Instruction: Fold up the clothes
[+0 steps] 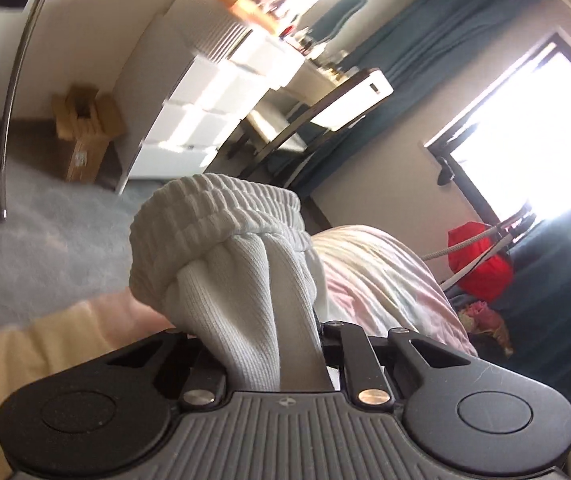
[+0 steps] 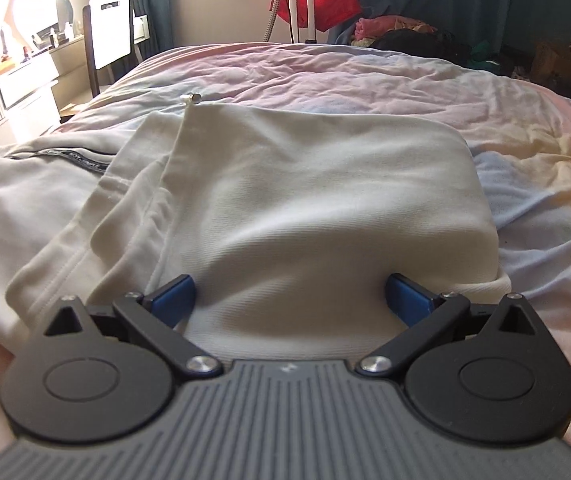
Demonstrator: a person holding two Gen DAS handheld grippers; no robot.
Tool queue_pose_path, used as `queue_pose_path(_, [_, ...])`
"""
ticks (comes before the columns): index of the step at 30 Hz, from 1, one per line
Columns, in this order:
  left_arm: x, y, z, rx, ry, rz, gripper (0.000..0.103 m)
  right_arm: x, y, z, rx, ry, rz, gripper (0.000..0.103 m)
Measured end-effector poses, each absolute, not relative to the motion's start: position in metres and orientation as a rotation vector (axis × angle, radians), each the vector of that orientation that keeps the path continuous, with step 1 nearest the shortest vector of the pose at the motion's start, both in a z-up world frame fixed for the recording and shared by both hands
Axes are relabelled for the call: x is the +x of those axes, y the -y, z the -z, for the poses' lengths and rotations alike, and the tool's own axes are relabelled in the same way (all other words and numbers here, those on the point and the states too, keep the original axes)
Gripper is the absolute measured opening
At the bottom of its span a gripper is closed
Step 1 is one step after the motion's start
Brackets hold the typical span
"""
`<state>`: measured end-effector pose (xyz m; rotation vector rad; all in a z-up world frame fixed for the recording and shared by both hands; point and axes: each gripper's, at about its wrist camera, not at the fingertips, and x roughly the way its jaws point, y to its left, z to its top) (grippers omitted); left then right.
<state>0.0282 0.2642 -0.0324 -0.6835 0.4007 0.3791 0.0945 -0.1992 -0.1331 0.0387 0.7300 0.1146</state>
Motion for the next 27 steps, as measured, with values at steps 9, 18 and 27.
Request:
queue_pose_path(9, [0.071,-0.093,-0.064,-0.441,-0.233,-0.221,0.014,0.069,0.272,0.092,0.352,-0.637,-0.03,0.103])
queue_pose_path(18, [0.099,0.119,-0.067,-0.29,-0.167,0.026,0.012,0.063,0.358,0.074,0.541,-0.491,0.216,0.103])
queue_pose_path(27, [0.103,0.271,0.086,0.081,-0.397,0.284,0.014,0.059,0.419,0.069,0.67,-0.305,0.327,0.103])
